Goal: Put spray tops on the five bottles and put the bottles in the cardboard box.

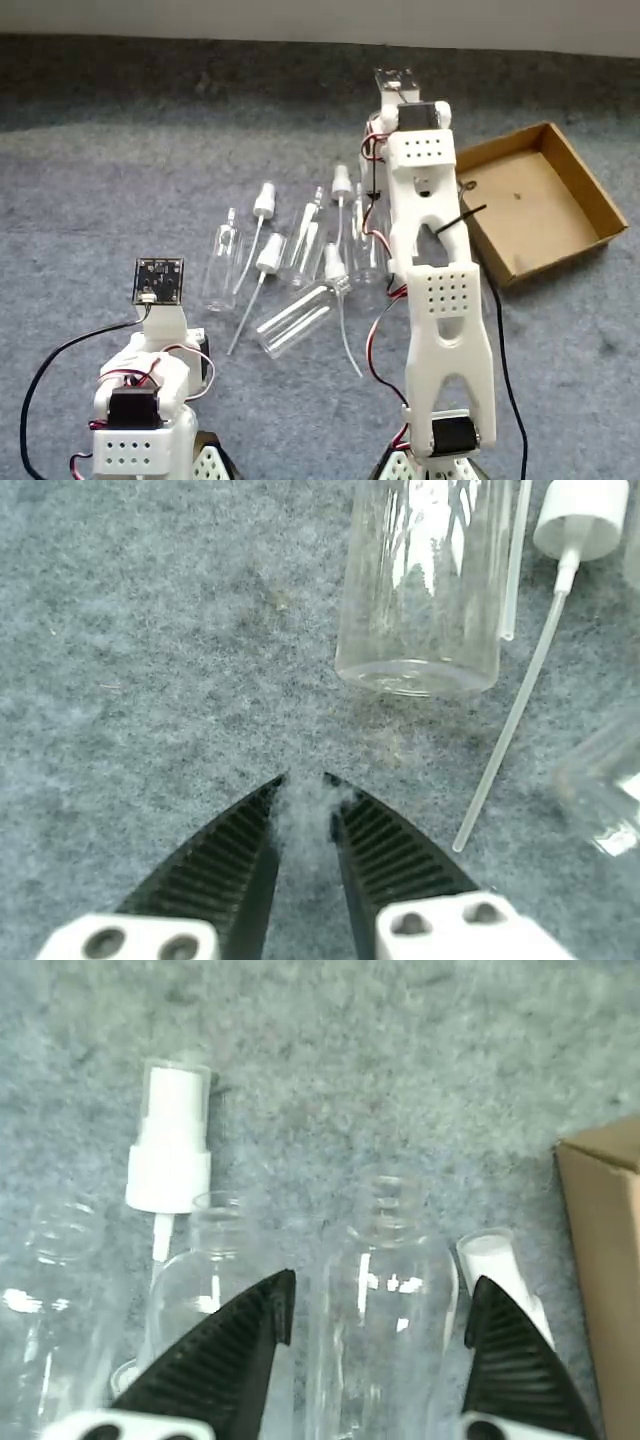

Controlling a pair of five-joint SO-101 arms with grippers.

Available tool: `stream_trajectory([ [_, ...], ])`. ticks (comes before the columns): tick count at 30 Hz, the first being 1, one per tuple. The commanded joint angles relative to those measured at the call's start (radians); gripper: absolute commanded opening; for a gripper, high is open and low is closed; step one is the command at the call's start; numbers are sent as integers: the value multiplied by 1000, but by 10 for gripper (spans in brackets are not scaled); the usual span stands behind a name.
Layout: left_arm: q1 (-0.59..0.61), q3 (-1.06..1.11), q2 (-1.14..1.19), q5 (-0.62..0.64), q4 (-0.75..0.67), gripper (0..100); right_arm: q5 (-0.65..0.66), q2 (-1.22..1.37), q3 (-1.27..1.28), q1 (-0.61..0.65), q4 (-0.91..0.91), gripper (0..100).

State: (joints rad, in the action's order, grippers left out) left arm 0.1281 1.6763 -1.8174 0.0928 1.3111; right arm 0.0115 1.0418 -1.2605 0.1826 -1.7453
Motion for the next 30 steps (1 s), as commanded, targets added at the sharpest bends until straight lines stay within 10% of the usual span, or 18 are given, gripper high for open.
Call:
stream_trajectory([
  [1, -15, 18, -4, -6, 8, 5, -11, -42, 36, 4, -22, 251],
  [30, -15, 18, -4, -6, 8, 5, -3, -73, 91, -12, 22, 249],
])
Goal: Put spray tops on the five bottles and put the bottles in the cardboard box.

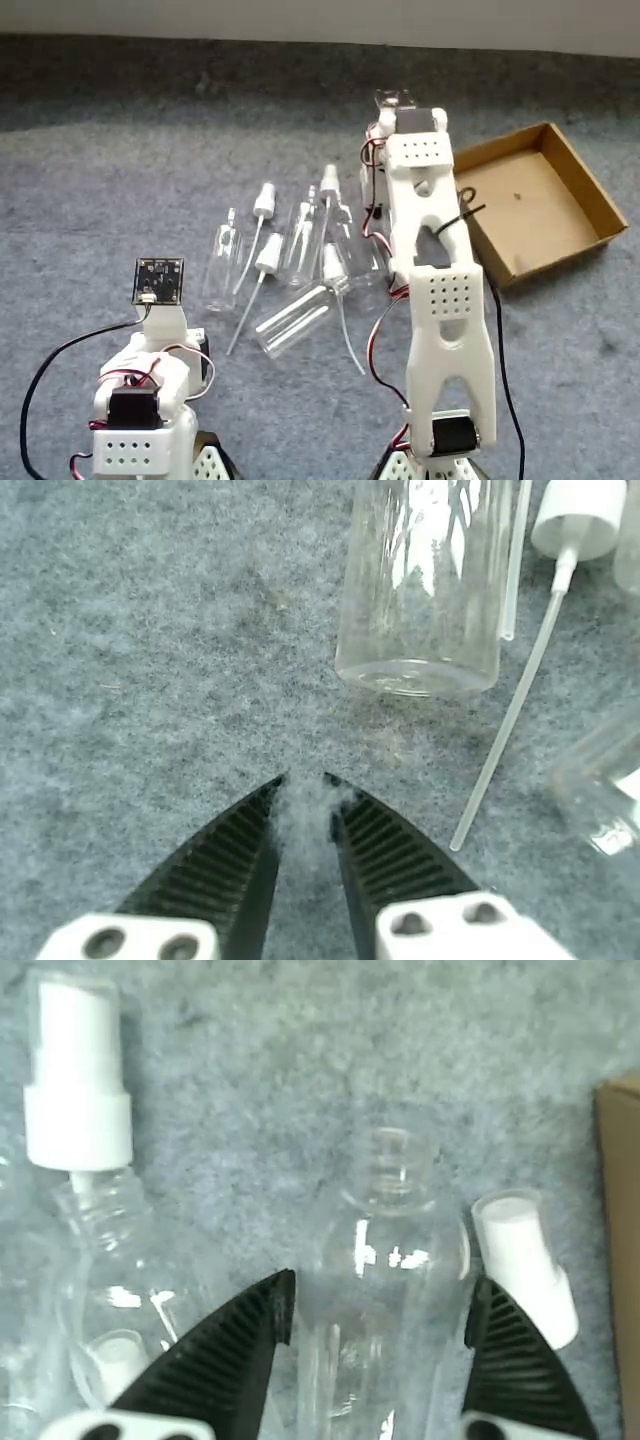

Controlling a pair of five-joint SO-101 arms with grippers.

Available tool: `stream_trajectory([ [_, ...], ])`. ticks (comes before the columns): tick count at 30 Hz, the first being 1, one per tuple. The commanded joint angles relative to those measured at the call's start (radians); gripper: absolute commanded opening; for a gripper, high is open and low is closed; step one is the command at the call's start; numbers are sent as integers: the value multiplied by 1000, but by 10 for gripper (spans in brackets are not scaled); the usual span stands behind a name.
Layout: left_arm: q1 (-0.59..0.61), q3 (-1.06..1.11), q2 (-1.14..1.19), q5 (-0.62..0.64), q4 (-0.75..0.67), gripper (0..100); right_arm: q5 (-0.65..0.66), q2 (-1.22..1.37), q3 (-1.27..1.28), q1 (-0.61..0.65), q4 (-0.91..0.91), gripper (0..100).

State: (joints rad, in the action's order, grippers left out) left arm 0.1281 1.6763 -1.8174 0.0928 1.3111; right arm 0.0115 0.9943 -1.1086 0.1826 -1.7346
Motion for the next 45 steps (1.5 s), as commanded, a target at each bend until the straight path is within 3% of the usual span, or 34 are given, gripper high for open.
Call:
stream_trajectory([
  [1, -15, 18, -4, -6, 8, 5, -3, -25, -61, -12, 12, 249],
  [6, -15, 18, -4, -6, 8, 5, -3, -24, -61, -12, 16, 231],
  [12, -15, 18, -4, -6, 8, 5, -3, -24, -59, -12, 59, 78],
  [18, -15, 18, -4, -6, 8, 5, 18, -62, -104, -21, -33, 78],
  [27, -16, 18, -4, -6, 8, 5, 74, -346, -139, -71, -36, 78],
  [37, -18, 18, -4, -5, 8, 5, 78, -897, 372, -77, -33, 78],
  [45, -21, 18, -4, -5, 2, 5, 77, -1307, 630, -77, -33, 78],
])
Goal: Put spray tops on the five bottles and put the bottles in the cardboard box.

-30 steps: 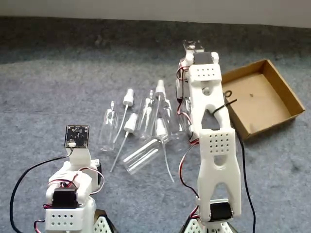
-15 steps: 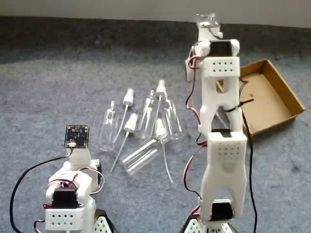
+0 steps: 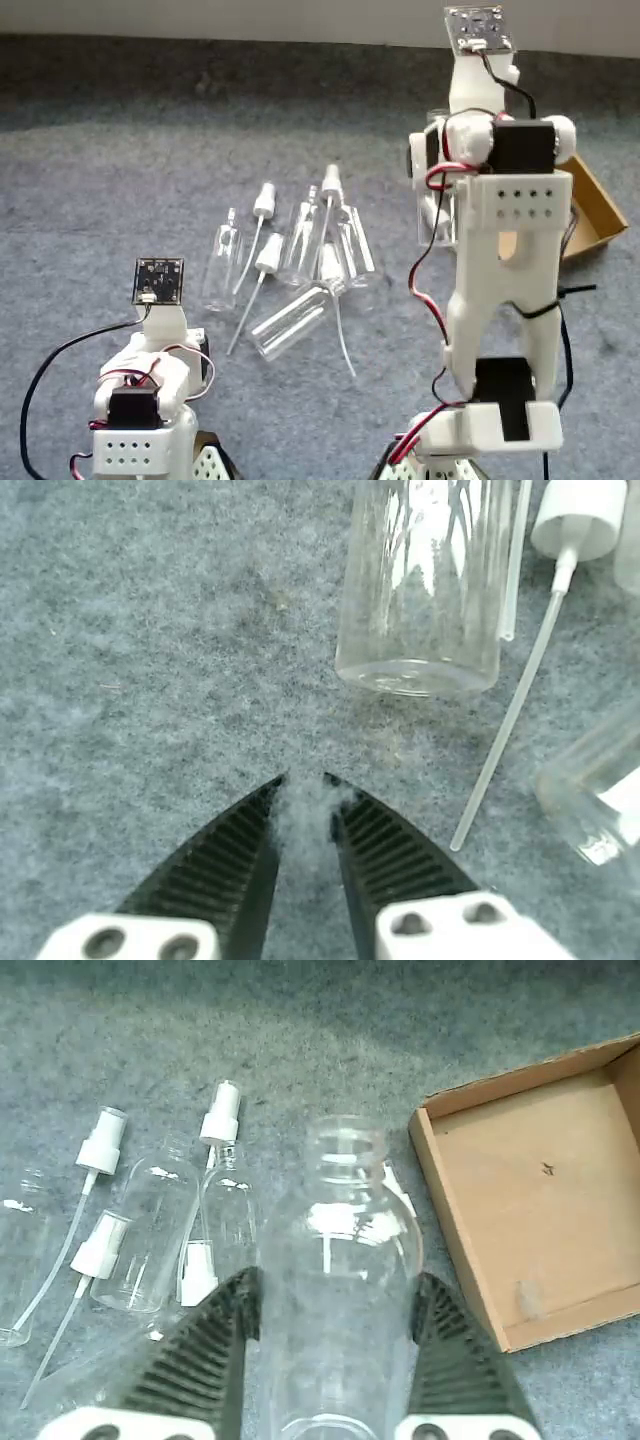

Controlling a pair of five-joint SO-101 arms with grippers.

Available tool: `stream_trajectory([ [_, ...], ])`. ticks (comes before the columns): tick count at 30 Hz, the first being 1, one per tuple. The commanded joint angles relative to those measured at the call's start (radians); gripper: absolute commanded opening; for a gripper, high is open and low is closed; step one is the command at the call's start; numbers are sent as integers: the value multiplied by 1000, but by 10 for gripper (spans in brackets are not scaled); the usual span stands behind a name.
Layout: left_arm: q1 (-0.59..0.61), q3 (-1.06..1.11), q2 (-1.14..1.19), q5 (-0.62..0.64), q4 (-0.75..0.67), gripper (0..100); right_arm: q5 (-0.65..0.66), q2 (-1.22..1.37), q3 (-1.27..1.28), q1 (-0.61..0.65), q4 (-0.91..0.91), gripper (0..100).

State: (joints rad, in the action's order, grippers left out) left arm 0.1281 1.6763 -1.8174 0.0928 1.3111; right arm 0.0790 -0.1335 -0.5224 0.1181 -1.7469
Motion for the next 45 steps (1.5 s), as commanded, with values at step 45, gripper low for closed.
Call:
stream_trajectory([
  [45, 85, -476, 67, -354, -155, 118, 5, -1477, 1833, -12, 750, 78],
])
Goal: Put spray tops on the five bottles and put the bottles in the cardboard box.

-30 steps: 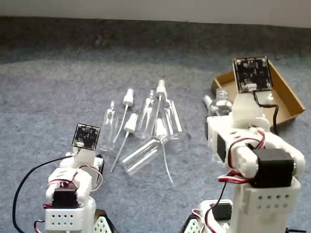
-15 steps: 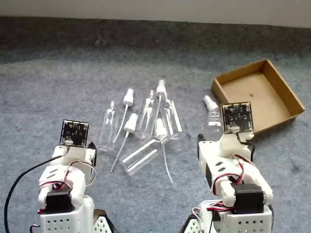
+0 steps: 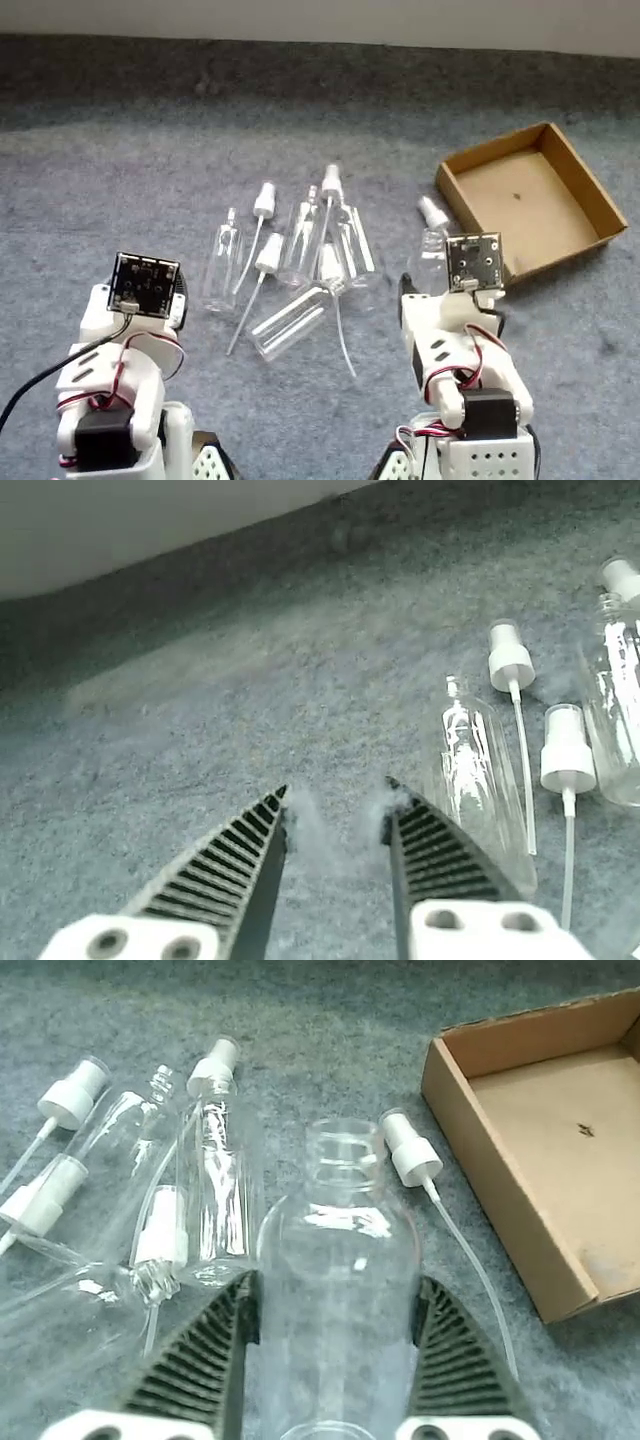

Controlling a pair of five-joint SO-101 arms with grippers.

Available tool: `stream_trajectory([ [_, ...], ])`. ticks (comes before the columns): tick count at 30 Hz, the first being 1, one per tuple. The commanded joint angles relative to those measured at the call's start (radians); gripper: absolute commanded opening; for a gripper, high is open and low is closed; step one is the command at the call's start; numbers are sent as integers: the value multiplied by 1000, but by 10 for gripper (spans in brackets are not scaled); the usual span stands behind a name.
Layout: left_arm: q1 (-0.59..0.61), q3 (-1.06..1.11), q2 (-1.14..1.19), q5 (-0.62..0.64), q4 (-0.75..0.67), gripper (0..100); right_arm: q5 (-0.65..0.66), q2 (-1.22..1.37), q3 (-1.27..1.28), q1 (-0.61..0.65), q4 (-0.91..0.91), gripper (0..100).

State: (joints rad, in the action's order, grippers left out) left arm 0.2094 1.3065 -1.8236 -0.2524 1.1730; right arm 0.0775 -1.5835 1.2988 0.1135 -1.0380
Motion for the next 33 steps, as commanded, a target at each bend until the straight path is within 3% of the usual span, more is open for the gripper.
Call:
stream_trajectory([
  [1, 4, -139, 119, -9, -17, 118, 6, -35, 24, -7, 45, 78],
  [7, -45, -355, 506, -8, -17, 118, -106, -104, 56, -8, 71, 78],
  [22, -335, -719, 1214, -3, -17, 123, -106, -255, 185, -10, 79, 78],
  [33, -354, -975, 1655, -2, -17, 123, -106, -255, 188, -12, 79, 78],
])
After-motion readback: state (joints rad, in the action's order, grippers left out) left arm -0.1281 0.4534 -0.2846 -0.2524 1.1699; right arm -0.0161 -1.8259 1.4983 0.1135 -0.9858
